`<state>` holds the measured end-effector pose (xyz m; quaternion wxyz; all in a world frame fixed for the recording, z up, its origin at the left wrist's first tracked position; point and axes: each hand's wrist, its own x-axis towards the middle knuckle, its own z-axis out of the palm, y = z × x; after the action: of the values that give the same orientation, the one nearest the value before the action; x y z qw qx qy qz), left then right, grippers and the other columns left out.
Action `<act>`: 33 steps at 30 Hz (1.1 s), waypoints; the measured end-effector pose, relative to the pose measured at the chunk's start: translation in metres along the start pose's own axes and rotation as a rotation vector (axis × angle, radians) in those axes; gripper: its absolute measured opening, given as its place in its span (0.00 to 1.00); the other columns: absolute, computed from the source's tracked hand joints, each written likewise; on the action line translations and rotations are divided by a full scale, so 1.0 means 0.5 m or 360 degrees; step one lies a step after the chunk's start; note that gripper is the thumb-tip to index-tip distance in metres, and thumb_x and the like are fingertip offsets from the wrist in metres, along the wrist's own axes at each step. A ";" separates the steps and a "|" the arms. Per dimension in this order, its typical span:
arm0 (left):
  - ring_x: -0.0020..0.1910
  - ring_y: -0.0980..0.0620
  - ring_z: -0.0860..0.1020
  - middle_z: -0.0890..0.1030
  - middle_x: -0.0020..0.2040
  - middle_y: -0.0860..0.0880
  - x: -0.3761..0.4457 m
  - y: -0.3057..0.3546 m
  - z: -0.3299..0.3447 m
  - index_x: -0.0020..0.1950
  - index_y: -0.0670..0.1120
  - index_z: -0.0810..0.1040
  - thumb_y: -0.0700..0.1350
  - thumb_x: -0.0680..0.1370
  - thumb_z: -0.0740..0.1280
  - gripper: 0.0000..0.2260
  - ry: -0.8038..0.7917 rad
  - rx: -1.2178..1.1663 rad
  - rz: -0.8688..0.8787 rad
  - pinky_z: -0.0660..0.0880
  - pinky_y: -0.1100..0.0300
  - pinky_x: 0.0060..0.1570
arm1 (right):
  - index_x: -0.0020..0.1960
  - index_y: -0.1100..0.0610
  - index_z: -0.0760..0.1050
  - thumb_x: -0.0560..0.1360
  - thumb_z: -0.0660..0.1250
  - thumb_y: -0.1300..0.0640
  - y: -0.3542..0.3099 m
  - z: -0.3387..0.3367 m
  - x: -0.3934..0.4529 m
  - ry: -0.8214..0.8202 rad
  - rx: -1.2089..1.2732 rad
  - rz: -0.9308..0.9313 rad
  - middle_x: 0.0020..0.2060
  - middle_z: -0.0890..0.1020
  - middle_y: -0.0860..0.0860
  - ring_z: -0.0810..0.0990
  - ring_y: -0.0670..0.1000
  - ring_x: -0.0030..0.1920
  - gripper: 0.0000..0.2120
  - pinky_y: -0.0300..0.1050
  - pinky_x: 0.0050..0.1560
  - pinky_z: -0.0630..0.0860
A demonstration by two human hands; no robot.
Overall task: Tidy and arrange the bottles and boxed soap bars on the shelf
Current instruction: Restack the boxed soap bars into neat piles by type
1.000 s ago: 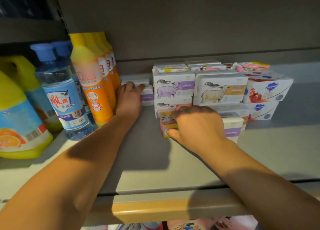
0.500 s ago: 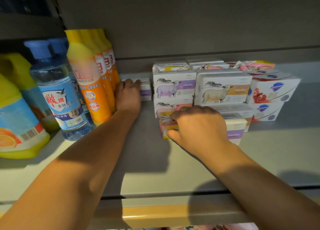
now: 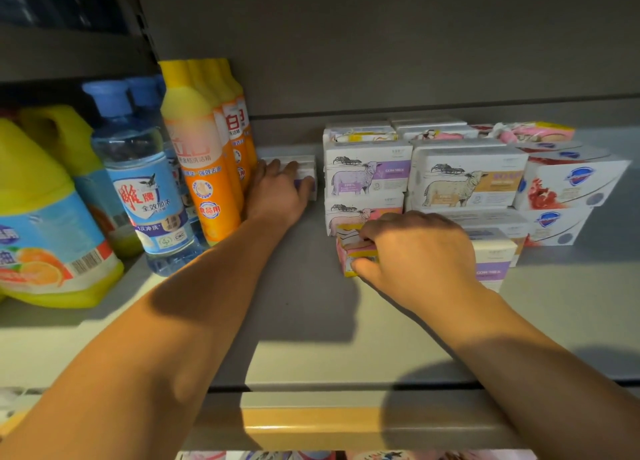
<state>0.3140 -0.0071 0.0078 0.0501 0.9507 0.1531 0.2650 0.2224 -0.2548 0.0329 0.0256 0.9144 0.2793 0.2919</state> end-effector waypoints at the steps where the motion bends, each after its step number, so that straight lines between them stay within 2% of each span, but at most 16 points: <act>1: 0.77 0.40 0.58 0.65 0.77 0.42 0.001 0.000 -0.001 0.77 0.49 0.64 0.61 0.82 0.52 0.27 -0.0012 0.0000 -0.0007 0.55 0.45 0.76 | 0.50 0.44 0.80 0.68 0.64 0.34 0.000 0.000 0.000 0.0006 -0.0012 0.0002 0.43 0.83 0.46 0.81 0.52 0.43 0.18 0.44 0.38 0.61; 6: 0.78 0.41 0.56 0.62 0.78 0.41 0.000 0.007 -0.022 0.78 0.49 0.61 0.60 0.83 0.51 0.27 -0.0143 0.0033 -0.0022 0.51 0.46 0.77 | 0.49 0.44 0.79 0.69 0.64 0.35 -0.001 -0.002 -0.001 -0.0026 -0.0019 0.0010 0.43 0.83 0.46 0.81 0.52 0.43 0.17 0.44 0.38 0.61; 9: 0.78 0.41 0.58 0.63 0.78 0.42 -0.027 0.024 -0.060 0.78 0.48 0.62 0.57 0.83 0.53 0.25 -0.0095 -0.0153 -0.0013 0.56 0.47 0.77 | 0.51 0.46 0.79 0.71 0.62 0.37 0.002 -0.015 0.000 -0.0022 0.0145 0.0005 0.45 0.82 0.47 0.80 0.54 0.46 0.16 0.45 0.39 0.64; 13: 0.67 0.42 0.74 0.76 0.68 0.41 -0.109 0.039 -0.123 0.72 0.44 0.72 0.51 0.82 0.59 0.20 0.0039 -0.0511 0.0092 0.72 0.51 0.65 | 0.53 0.48 0.81 0.72 0.65 0.43 0.026 -0.059 -0.007 0.0063 0.0639 0.0065 0.49 0.83 0.51 0.79 0.58 0.51 0.15 0.47 0.50 0.73; 17: 0.56 0.44 0.80 0.82 0.59 0.43 -0.212 0.047 -0.171 0.65 0.43 0.78 0.48 0.81 0.63 0.16 0.0065 -0.0698 0.0176 0.73 0.59 0.53 | 0.52 0.52 0.82 0.70 0.61 0.42 0.101 -0.083 -0.047 0.0211 0.0804 0.0294 0.49 0.84 0.54 0.79 0.59 0.52 0.19 0.52 0.52 0.77; 20: 0.50 0.51 0.81 0.84 0.55 0.48 -0.279 0.062 -0.197 0.60 0.45 0.81 0.45 0.80 0.64 0.11 -0.0006 -0.0859 0.0277 0.71 0.64 0.49 | 0.59 0.54 0.80 0.72 0.65 0.43 0.139 -0.065 -0.084 0.0019 0.0726 0.0521 0.57 0.81 0.56 0.76 0.61 0.58 0.21 0.53 0.57 0.74; 22: 0.48 0.55 0.80 0.83 0.52 0.53 -0.314 0.073 -0.209 0.56 0.49 0.82 0.45 0.80 0.65 0.08 -0.0107 -0.0994 0.0259 0.72 0.64 0.50 | 0.64 0.55 0.76 0.73 0.68 0.49 0.131 -0.048 -0.104 -0.0136 0.0681 0.0520 0.60 0.78 0.59 0.73 0.63 0.60 0.21 0.53 0.61 0.70; 24: 0.46 0.57 0.79 0.81 0.48 0.59 -0.343 0.081 -0.216 0.51 0.56 0.79 0.45 0.80 0.66 0.06 -0.0172 -0.1140 0.0220 0.72 0.64 0.51 | 0.66 0.55 0.75 0.73 0.69 0.56 0.117 -0.042 -0.115 -0.0133 0.0714 0.0456 0.60 0.76 0.59 0.71 0.63 0.61 0.21 0.51 0.62 0.65; 26: 0.47 0.56 0.79 0.79 0.45 0.62 -0.365 0.082 -0.220 0.48 0.60 0.76 0.46 0.80 0.66 0.08 -0.0213 -0.1205 0.0196 0.73 0.64 0.51 | 0.65 0.53 0.76 0.73 0.71 0.58 0.105 -0.053 -0.118 -0.0108 0.0815 0.0419 0.60 0.75 0.57 0.69 0.61 0.62 0.20 0.49 0.63 0.63; 28: 0.49 0.56 0.80 0.79 0.45 0.66 -0.383 0.080 -0.225 0.46 0.64 0.75 0.49 0.79 0.67 0.08 -0.0265 -0.1272 0.0182 0.74 0.66 0.51 | 0.63 0.52 0.77 0.72 0.73 0.58 0.091 -0.066 -0.117 -0.0150 0.0969 0.0379 0.58 0.75 0.54 0.70 0.59 0.62 0.20 0.49 0.63 0.64; 29: 0.49 0.56 0.80 0.80 0.47 0.65 -0.389 0.078 -0.227 0.47 0.64 0.76 0.52 0.77 0.68 0.05 -0.0305 -0.1294 0.0173 0.74 0.66 0.52 | 0.62 0.51 0.77 0.71 0.74 0.58 0.080 -0.073 -0.118 -0.0178 0.1064 0.0343 0.56 0.74 0.52 0.70 0.56 0.61 0.19 0.47 0.62 0.66; 30: 0.51 0.55 0.81 0.82 0.50 0.61 -0.392 0.074 -0.229 0.52 0.62 0.77 0.56 0.74 0.68 0.07 -0.0357 -0.1306 0.0172 0.76 0.64 0.53 | 0.60 0.50 0.78 0.71 0.75 0.58 0.065 -0.079 -0.119 -0.0195 0.1167 0.0298 0.55 0.74 0.50 0.71 0.53 0.59 0.19 0.42 0.60 0.66; 31: 0.53 0.54 0.81 0.83 0.53 0.57 -0.394 0.068 -0.231 0.57 0.58 0.78 0.57 0.72 0.67 0.15 -0.0417 -0.1317 0.0178 0.77 0.59 0.55 | 0.59 0.50 0.79 0.70 0.76 0.59 0.047 -0.083 -0.121 -0.0188 0.1269 0.0253 0.53 0.73 0.48 0.72 0.50 0.57 0.18 0.37 0.57 0.66; 33: 0.53 0.53 0.82 0.84 0.56 0.51 -0.396 0.051 -0.235 0.62 0.49 0.77 0.56 0.70 0.70 0.22 -0.0470 -0.1364 0.0134 0.79 0.54 0.55 | 0.55 0.49 0.80 0.68 0.77 0.60 0.006 -0.087 -0.121 -0.0123 0.1476 0.0216 0.51 0.74 0.45 0.73 0.45 0.53 0.17 0.26 0.51 0.65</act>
<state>0.0989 -0.0925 0.0160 0.4494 0.8772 -0.0178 0.1678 0.1592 -0.2943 0.0380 -0.3945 0.8557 0.3186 0.1030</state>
